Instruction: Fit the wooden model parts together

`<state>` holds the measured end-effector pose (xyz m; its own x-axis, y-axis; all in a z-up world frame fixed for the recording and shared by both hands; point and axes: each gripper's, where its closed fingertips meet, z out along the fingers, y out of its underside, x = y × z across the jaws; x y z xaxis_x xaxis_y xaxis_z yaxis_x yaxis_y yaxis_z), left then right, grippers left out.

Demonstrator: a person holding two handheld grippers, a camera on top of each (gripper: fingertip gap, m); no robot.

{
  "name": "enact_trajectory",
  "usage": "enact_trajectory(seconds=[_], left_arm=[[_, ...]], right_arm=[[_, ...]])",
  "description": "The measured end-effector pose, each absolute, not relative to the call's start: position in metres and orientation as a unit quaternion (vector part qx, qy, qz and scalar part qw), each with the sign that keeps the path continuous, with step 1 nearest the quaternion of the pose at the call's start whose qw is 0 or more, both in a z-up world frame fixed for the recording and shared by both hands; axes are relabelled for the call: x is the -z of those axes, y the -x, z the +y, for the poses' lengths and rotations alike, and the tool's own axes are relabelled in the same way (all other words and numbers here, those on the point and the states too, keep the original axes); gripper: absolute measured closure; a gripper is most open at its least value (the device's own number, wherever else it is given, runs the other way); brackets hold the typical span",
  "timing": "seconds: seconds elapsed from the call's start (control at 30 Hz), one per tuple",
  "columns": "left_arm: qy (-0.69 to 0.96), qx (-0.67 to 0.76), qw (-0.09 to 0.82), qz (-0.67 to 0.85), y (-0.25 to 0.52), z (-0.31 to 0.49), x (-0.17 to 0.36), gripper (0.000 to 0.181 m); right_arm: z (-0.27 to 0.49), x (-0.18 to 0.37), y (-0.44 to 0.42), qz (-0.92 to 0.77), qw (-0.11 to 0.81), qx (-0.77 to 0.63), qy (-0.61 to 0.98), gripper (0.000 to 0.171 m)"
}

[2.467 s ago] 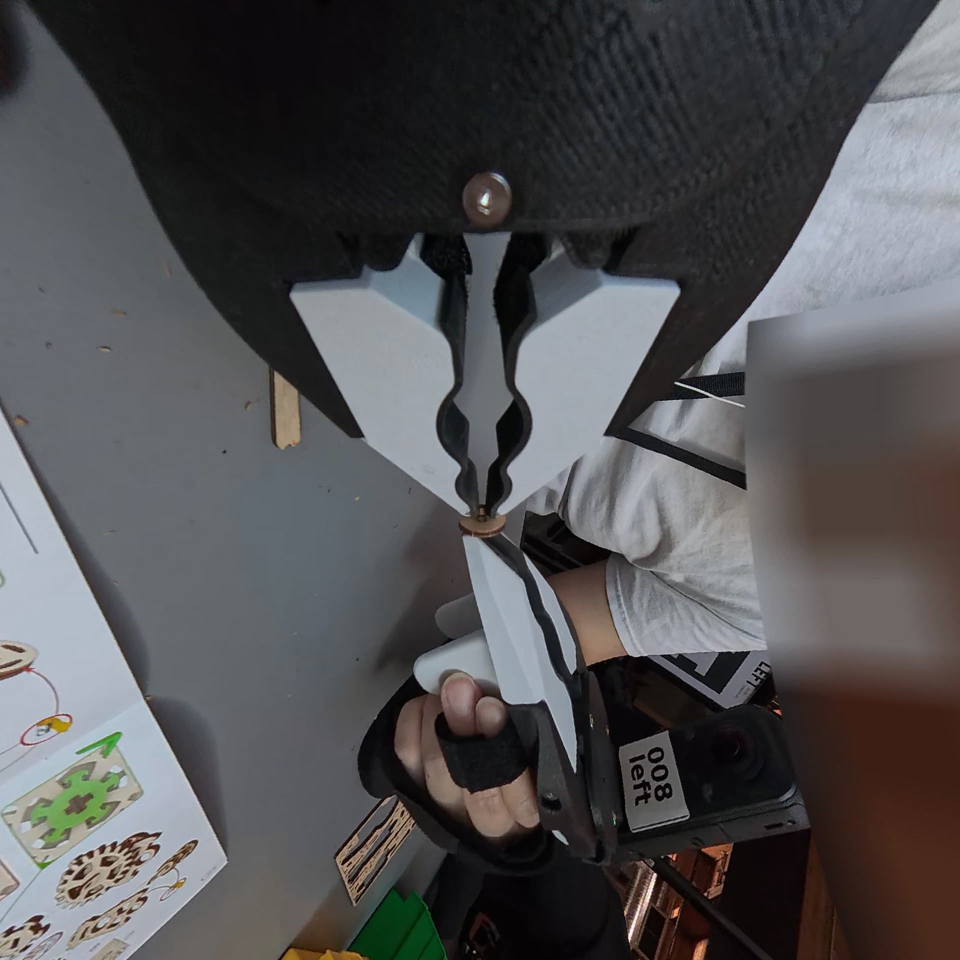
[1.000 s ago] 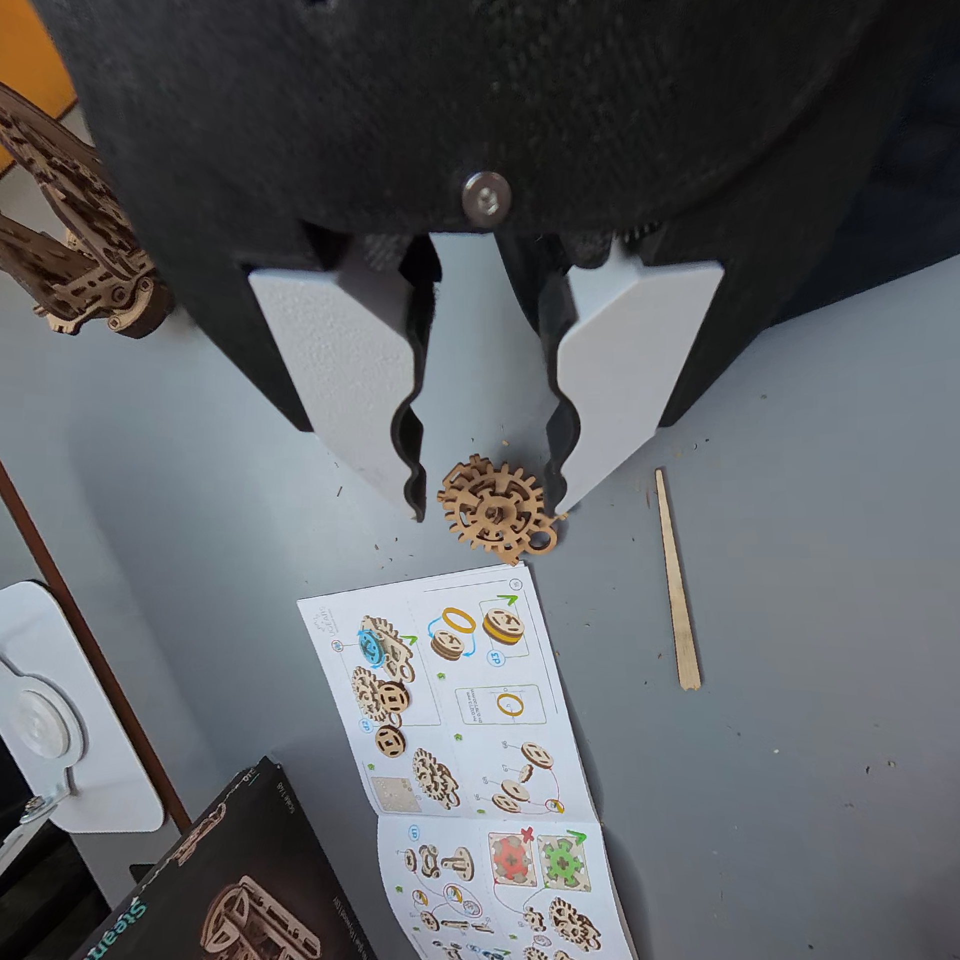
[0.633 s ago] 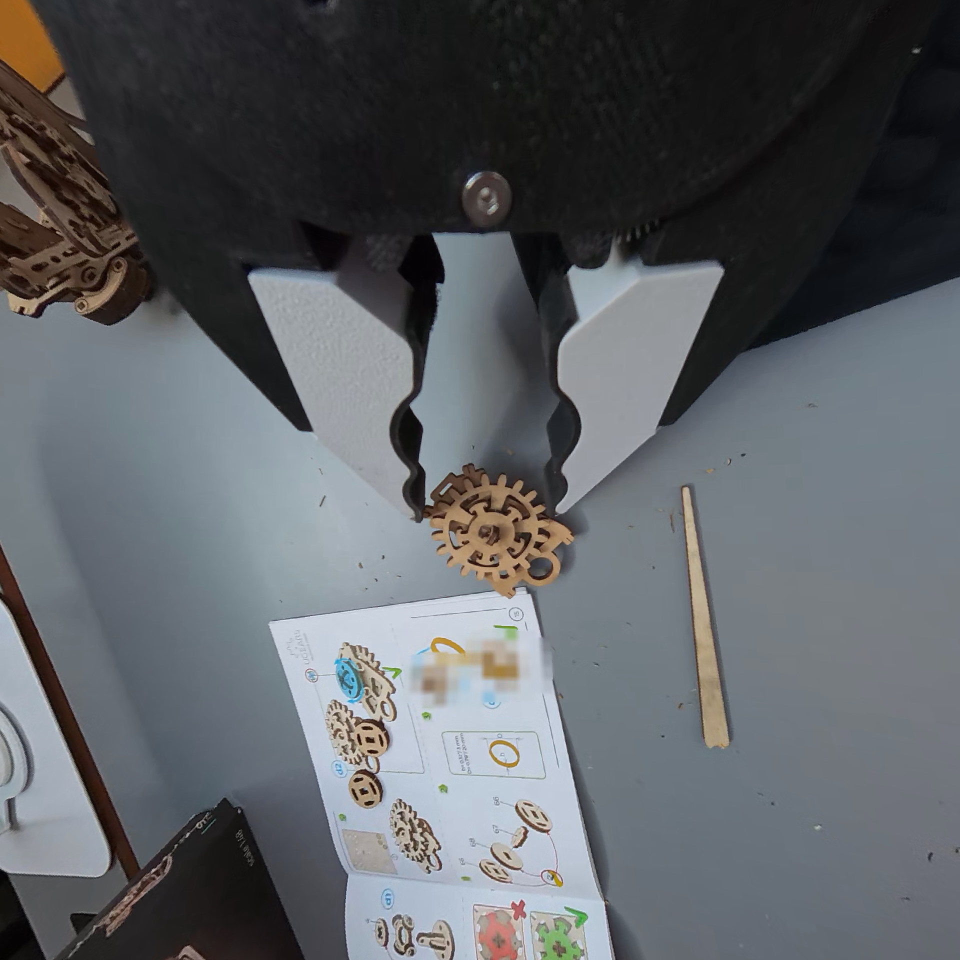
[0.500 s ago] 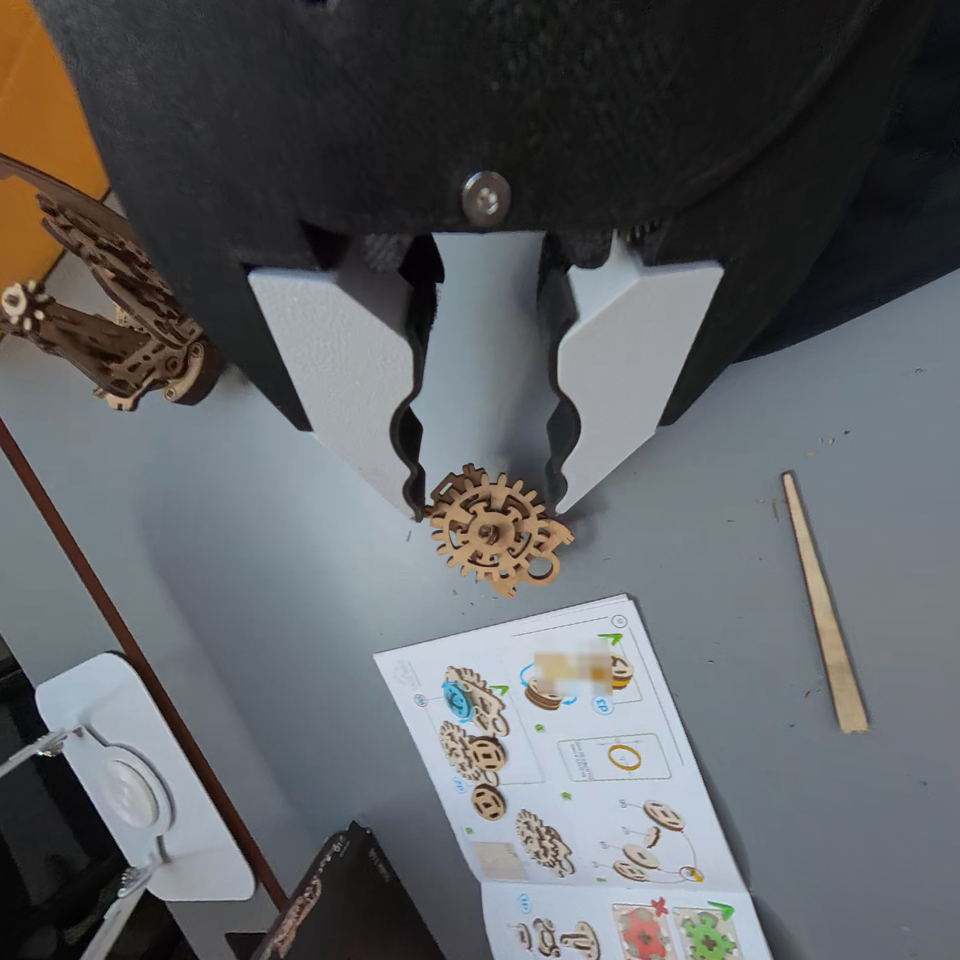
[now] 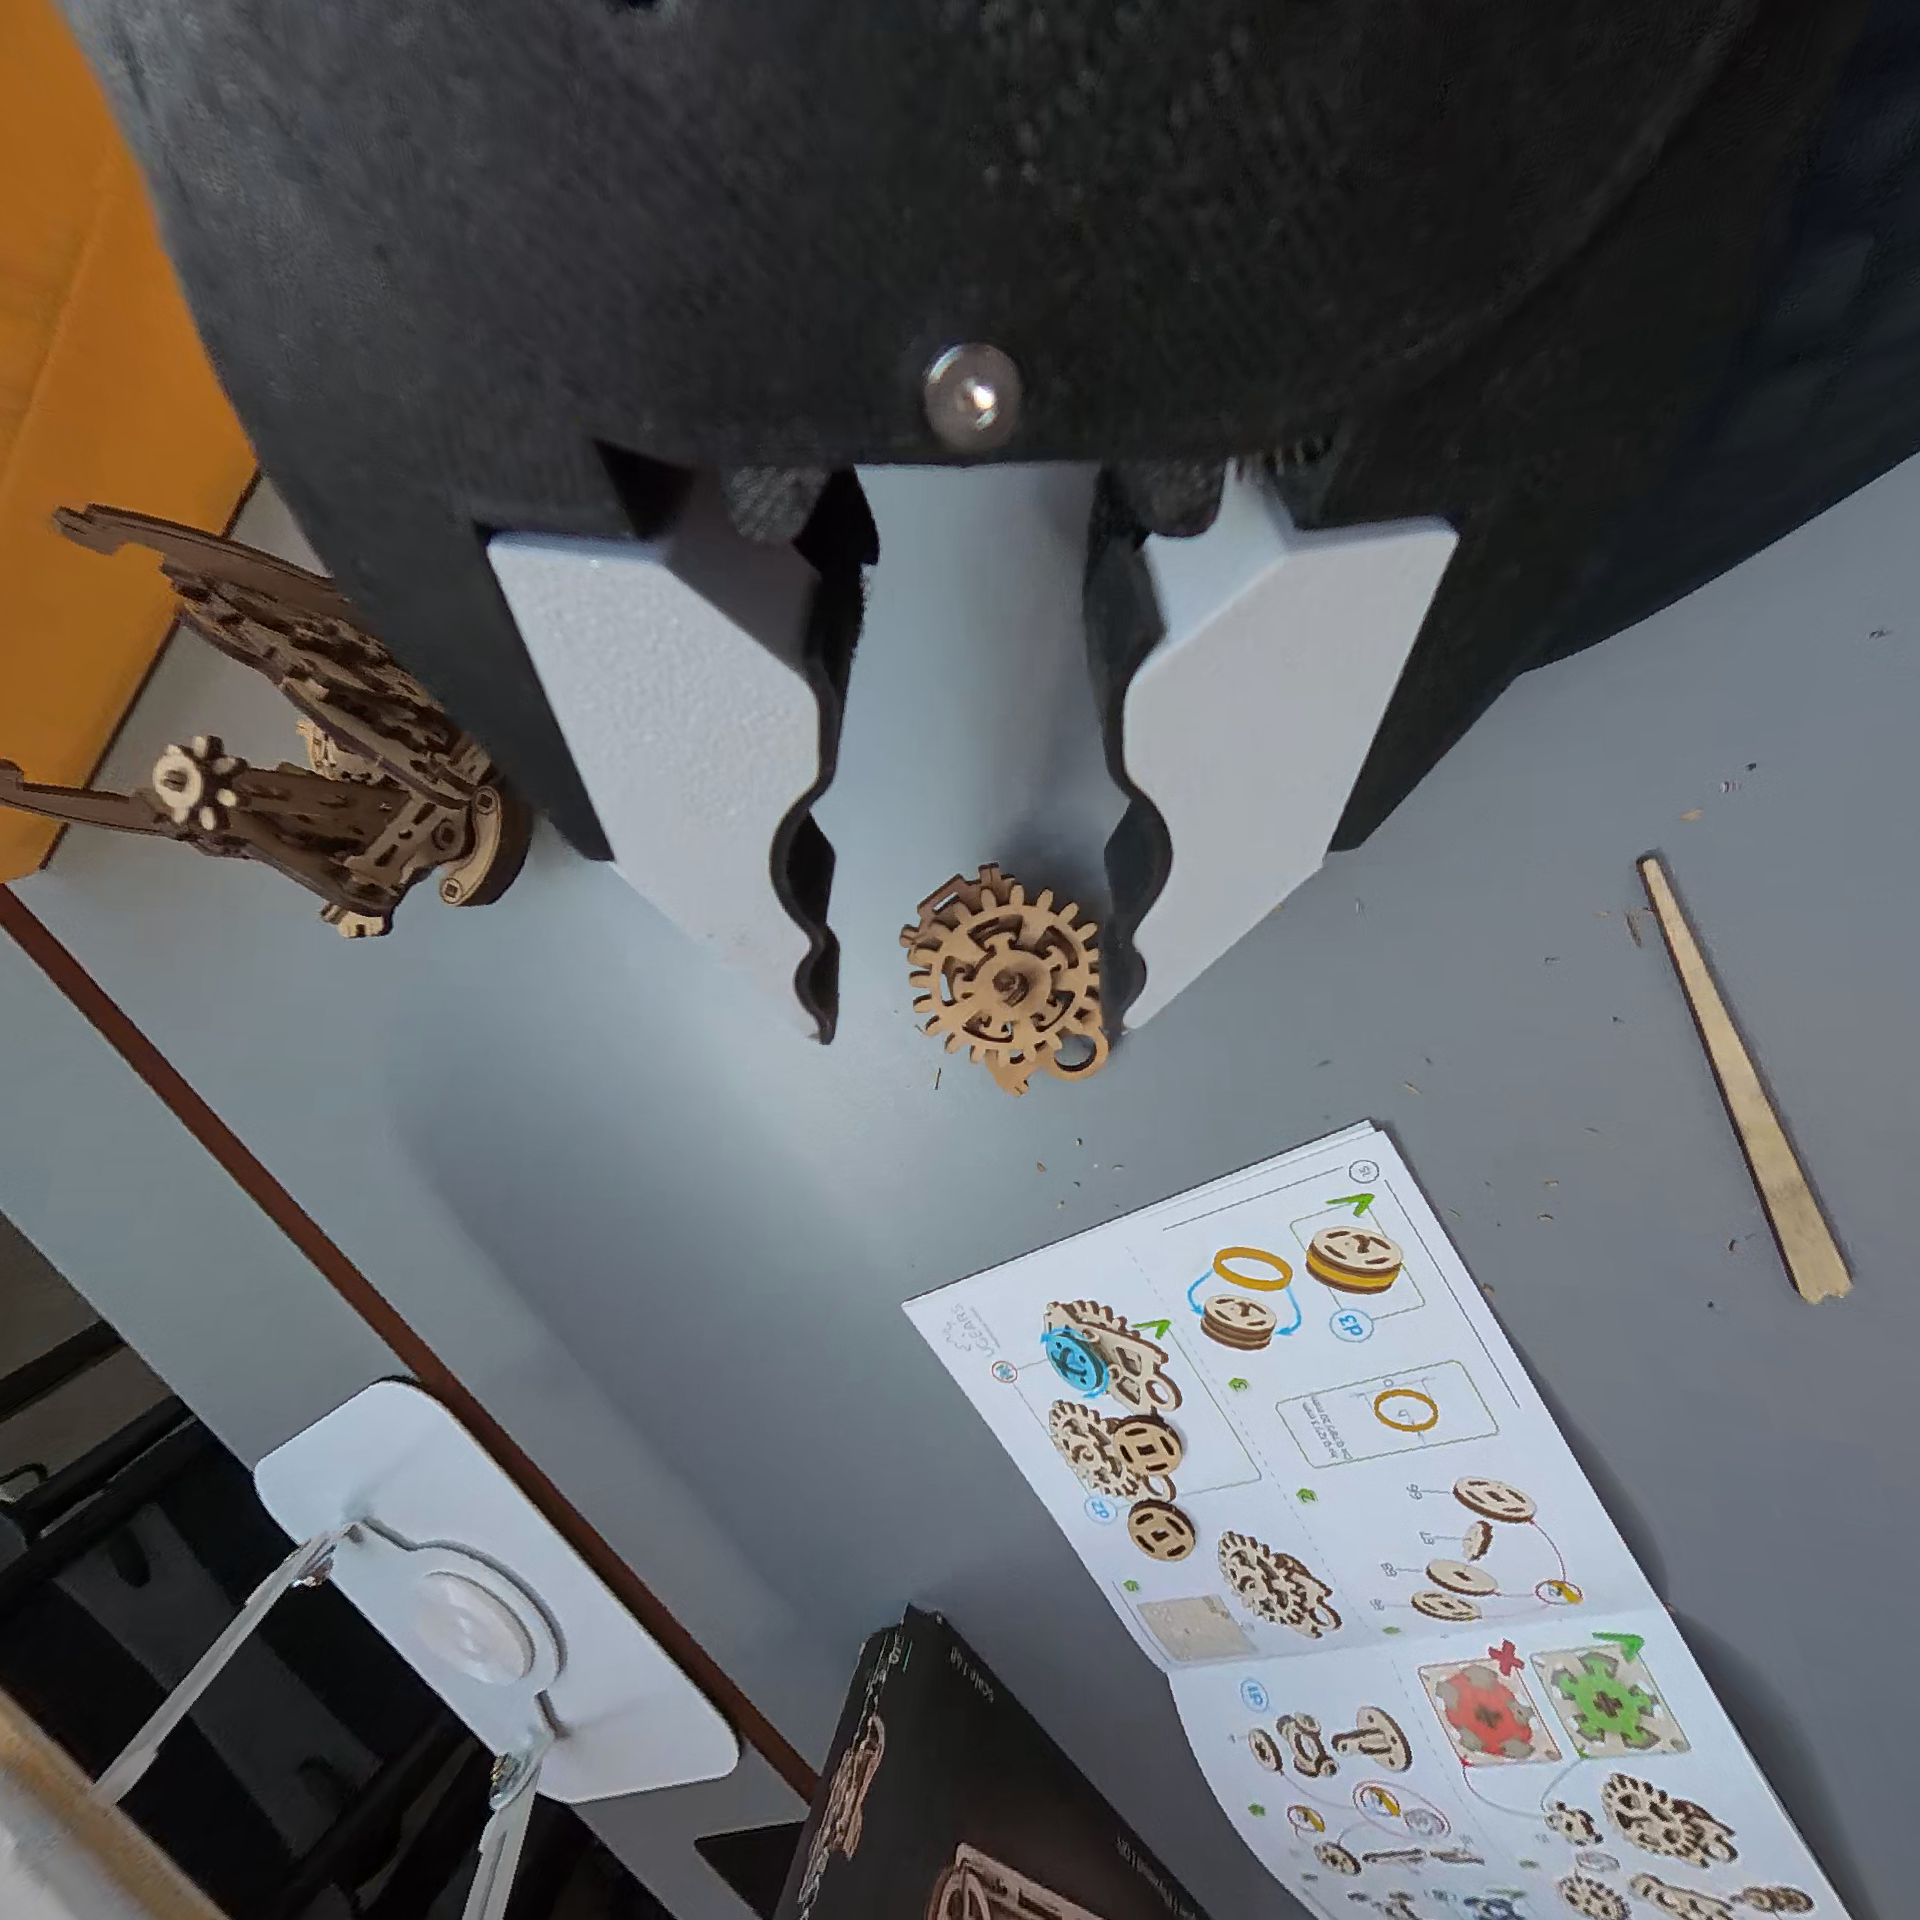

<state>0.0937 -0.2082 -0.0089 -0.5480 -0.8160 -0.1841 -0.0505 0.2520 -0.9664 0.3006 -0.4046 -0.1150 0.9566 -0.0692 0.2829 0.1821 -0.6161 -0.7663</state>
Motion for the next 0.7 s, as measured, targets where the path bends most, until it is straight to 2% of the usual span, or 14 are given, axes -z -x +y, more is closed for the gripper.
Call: enact_trajectory(seconds=[0.23, 0.43, 0.57, 0.7], left_arm=[[0.316, 0.548, 0.361, 0.685, -0.09, -0.203, -0.008, 0.178], [0.34, 0.579, 0.339, 0.659, -0.082, -0.194, -0.031, 0.178], [0.361, 0.554, 0.341, 0.668, -0.071, -0.174, -0.038, 0.178], [0.372, 0.555, 0.336, 0.664, -0.054, -0.162, -0.054, 0.178]], right_arm=[[-0.415, 0.073, -0.3, -0.032, 0.504, 0.163, 0.848, 0.121], [-0.439, 0.032, -0.301, -0.025, 0.518, 0.199, 0.832, 0.121], [-0.449, 0.009, -0.298, -0.034, 0.506, 0.211, 0.836, 0.121], [-0.449, 0.016, -0.292, -0.058, 0.476, 0.2, 0.854, 0.12]])
